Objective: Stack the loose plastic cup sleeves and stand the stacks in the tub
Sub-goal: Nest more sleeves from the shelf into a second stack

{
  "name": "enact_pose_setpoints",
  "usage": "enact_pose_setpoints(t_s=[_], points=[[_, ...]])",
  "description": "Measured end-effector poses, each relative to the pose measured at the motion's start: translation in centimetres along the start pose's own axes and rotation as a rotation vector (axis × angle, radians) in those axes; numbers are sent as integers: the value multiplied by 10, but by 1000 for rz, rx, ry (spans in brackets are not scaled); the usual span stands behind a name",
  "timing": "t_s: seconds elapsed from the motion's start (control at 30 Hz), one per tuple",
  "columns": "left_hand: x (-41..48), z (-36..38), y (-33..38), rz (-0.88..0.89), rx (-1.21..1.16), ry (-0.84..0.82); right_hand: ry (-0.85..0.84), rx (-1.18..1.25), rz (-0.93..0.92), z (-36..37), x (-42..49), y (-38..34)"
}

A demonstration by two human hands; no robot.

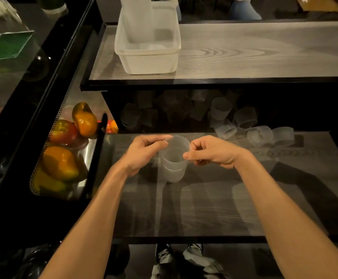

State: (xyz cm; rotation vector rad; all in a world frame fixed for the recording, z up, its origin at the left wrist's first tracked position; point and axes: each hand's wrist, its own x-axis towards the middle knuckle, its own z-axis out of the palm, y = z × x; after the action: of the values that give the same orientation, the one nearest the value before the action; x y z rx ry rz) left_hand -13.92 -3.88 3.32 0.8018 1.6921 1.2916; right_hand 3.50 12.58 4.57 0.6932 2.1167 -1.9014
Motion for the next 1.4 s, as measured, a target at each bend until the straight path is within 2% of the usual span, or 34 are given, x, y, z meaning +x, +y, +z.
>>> enact_pose_setpoints(t_s=[0.2,0.37,0.7,0.97,1.1,1.23,1.4], points=[[1,6,-10,-8,-36,42,102,76,-44,-1,1,7],[5,16,-8,54,-12,80,209,107,-88,-3,2,14],[13,31,-7,124,-43,127,246,113,-164,-4,0,19],[10,27,-18,8,-178,143,263,9,-194,6,8,11],[9,27,-26,-2,-153,131,291,-109,-162,6,12,17],[6,34,-30,-108,-85,114,290,0,-107,10,17,32],[9,54,-26,-213,-130,90,338,101,-87,13,17,38]])
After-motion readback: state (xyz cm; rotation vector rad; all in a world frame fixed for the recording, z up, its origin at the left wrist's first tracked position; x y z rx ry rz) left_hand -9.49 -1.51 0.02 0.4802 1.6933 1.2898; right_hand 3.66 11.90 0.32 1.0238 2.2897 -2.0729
